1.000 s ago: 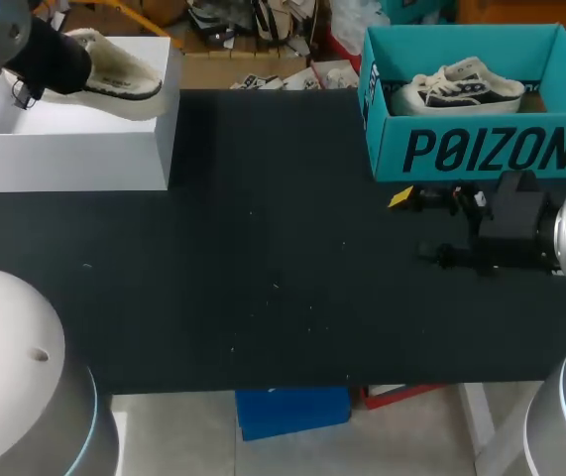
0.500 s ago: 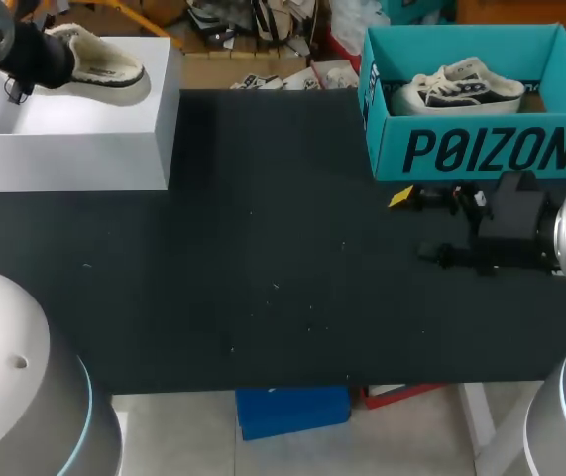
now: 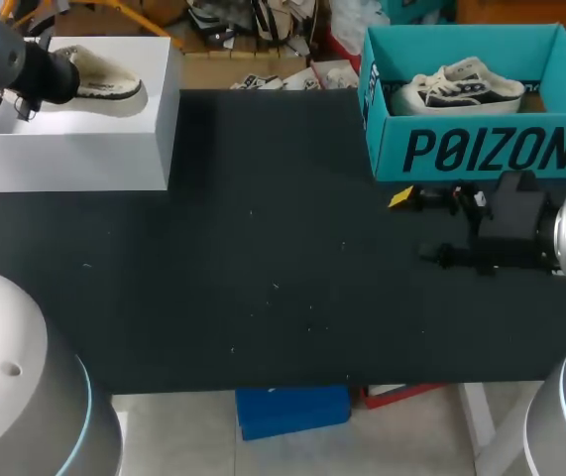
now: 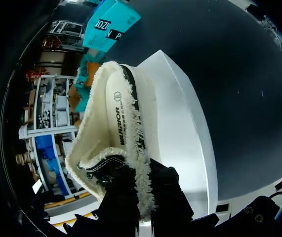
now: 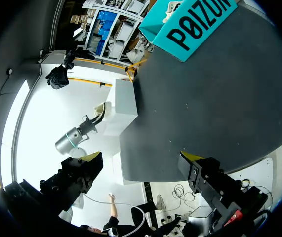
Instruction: Take the shoe out of the shoebox, open the shoe tongue, remove and reinsert the insole, then place the shoe into the shoebox
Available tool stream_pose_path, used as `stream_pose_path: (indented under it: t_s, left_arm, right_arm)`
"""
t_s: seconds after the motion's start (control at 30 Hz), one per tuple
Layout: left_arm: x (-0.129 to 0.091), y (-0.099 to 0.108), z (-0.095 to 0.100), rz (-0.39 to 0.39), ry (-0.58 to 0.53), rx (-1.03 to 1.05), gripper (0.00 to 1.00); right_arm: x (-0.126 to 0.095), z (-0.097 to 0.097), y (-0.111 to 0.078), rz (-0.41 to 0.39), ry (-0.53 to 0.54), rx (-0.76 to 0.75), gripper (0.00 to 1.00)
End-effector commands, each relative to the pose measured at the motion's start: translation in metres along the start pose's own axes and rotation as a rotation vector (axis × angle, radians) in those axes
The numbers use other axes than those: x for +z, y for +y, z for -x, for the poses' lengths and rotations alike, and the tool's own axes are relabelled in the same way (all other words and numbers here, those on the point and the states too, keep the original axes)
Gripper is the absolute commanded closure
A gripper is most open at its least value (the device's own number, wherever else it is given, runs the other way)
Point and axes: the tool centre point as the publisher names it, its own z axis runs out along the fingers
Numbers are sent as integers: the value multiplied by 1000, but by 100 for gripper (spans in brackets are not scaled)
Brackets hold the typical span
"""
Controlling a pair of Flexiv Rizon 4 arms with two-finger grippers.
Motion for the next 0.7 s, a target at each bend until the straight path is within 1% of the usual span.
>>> stream_pose_path:
  t_s: [0.03, 0.2, 0.37, 0.5, 0.57, 0.7]
  left_arm:
    - [-1, 2, -18, 0, -4, -12, 100]
    - [9, 2, -31, -11, 37, -14, 100]
    - [14, 2, -33, 3, 43, -13, 100]
    - [21, 1, -38, -3, 53, -39, 100]
    - [22, 1, -38, -22, 57, -60, 100]
    - [30, 1, -43, -25, 80, -76, 100]
  right_arm:
    - [-1, 0, 0, -1, -2, 0, 0]
    - [-1, 0, 0, -1, -2, 0, 0]
    - [-1, 0, 0, -1, -2, 0, 0]
    - [-1, 0, 0, -1, -2, 0, 0]
    - [-1, 0, 0, -1, -2, 0, 0]
    - [-1, 0, 0, -1, -2, 0, 0]
